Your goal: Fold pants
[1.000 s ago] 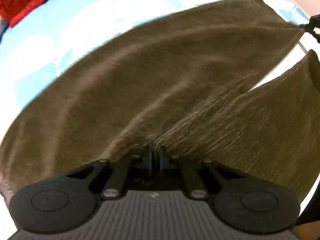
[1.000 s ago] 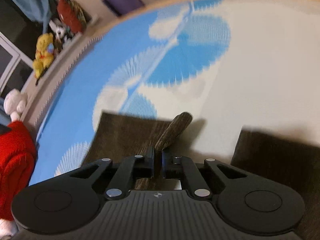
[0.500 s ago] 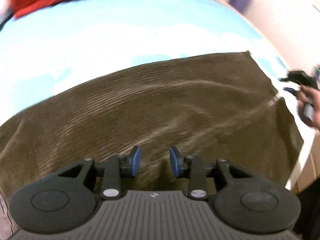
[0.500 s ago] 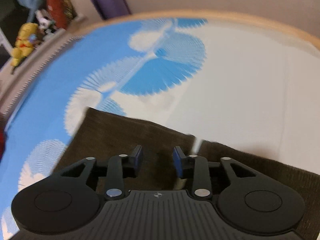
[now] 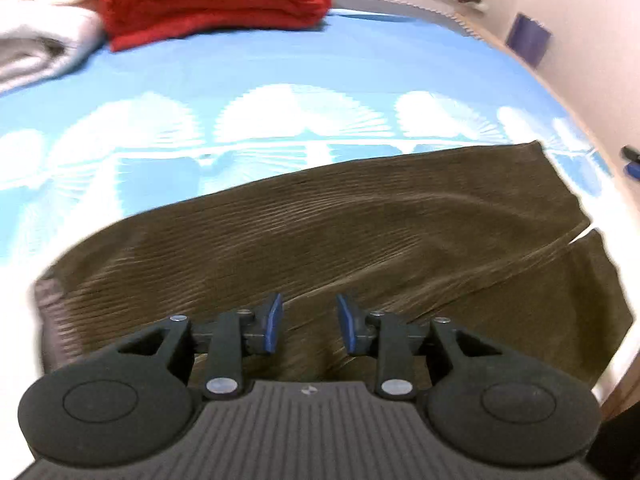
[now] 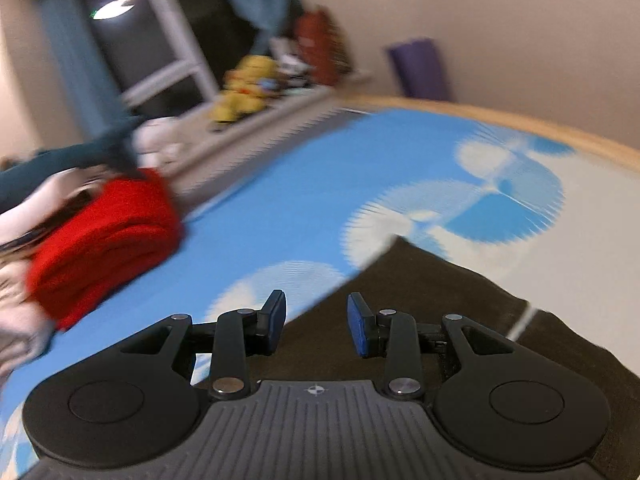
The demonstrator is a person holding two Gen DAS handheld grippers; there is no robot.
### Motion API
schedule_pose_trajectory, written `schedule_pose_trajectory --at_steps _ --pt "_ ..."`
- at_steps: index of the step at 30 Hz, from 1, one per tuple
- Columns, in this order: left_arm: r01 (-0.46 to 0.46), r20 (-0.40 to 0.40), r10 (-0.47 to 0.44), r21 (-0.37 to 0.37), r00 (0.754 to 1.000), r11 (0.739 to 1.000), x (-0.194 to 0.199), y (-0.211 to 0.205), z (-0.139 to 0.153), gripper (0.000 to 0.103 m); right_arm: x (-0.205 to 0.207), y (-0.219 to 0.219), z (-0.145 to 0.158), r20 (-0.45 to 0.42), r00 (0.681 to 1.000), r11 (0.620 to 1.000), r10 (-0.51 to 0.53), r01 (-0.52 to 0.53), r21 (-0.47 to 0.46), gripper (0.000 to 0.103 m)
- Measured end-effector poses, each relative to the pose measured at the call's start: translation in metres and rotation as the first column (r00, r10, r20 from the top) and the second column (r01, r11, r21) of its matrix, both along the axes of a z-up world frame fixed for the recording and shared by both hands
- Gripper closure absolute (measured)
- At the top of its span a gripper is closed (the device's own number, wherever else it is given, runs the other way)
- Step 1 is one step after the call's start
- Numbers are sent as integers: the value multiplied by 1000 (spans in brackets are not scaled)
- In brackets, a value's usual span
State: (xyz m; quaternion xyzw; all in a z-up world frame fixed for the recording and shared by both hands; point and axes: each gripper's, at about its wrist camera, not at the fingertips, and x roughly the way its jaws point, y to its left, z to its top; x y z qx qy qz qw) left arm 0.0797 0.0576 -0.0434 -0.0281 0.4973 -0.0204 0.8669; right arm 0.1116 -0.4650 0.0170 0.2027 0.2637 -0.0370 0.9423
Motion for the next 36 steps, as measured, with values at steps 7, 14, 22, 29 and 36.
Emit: schedule_pose_trajectory --at_steps 7,14,22,29,36 --pt "-8 -33 13 131 999 991 -86 46 3 66 -53 54 14 -126 943 931 307 -325 -168 52" --pt "157 -274 -93 222 957 962 -133 65 -74 64 -85 92 7 -246 886 829 393 -457 -324 46" --pt "103 -302 -45 180 952 978 -147 96 -84 50 -100 127 -5 -277 850 658 448 -524 -541 45" --pt "-22 -377 121 256 918 966 -138 123 -101 53 -87 126 -2 -254 857 723 449 -515 -460 46" --pt "-124 -225 163 180 961 976 -135 134 -68 53 -77 130 -2 -213 876 754 433 -481 -447 46"
